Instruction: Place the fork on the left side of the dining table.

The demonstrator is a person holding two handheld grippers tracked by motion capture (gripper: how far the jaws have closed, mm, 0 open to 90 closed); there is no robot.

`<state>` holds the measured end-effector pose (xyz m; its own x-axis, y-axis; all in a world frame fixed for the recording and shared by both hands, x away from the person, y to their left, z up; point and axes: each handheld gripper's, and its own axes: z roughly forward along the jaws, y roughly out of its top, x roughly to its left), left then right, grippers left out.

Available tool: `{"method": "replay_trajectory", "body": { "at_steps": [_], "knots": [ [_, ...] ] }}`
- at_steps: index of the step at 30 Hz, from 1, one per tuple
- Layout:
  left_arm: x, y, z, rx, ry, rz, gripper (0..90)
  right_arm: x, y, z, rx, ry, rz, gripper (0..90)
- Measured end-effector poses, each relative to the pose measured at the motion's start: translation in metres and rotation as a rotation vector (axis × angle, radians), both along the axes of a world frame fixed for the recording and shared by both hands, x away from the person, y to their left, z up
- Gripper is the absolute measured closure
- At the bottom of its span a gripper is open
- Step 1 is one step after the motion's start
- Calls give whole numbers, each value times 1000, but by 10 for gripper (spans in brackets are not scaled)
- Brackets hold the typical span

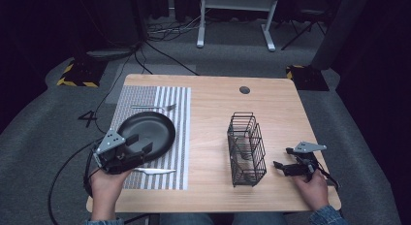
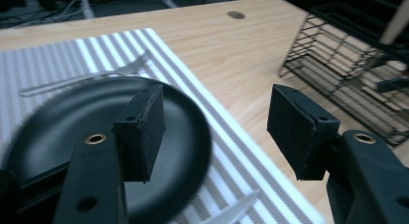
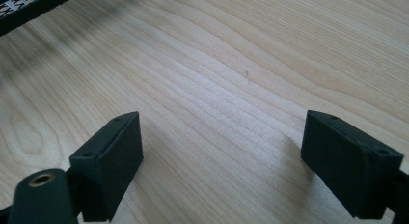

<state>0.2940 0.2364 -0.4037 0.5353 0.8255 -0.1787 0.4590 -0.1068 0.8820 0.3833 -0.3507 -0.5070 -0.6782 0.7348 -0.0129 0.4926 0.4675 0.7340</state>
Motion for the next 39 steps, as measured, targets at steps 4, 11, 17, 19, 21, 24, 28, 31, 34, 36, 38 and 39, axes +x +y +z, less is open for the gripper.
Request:
{"method": "replay_trajectory", "body": {
  "at_steps": [4, 11, 17, 19, 21, 24, 28, 31, 34, 36, 38, 39],
  "knots": [
    [-5, -2, -12, -8, 24, -13, 386, 0, 0, 0, 0, 0, 0, 148],
    [-15, -13, -34, 16, 26, -50, 372, 0, 0, 0, 1, 0, 4, 148],
    [-19, -22, -61, 42, 82, -65, 373, 0, 0, 0, 1, 0, 3, 148],
    [-20, -24, -67, 55, 91, -71, 372, 0, 0, 0, 2, 1, 3, 148],
    [-21, -27, -71, 84, 98, -79, 365, 0, 0, 0, 1, 0, 2, 148],
    [-22, -32, -78, 142, 112, -99, 347, 0, 0, 0, 2, 1, 2, 148],
    [-23, -36, -88, 189, 142, -129, 338, 0, 0, 0, 2, 0, 3, 148],
    [-24, -36, -95, 151, 158, -132, 335, 0, 0, 0, 2, 0, 2, 148],
    [-24, -38, -103, 168, 174, -129, 315, 0, 0, 0, 2, 0, 2, 148],
    [-25, -42, -108, 219, 179, -134, 311, 0, 0, 0, 2, 0, 2, 148],
    [-27, -44, -110, 243, 145, -147, 295, 0, 0, 0, 2, 0, 2, 148],
    [-28, -45, -112, 243, 136, -146, 283, 0, 0, 0, 1, 0, 1, 148]
  ]
}}
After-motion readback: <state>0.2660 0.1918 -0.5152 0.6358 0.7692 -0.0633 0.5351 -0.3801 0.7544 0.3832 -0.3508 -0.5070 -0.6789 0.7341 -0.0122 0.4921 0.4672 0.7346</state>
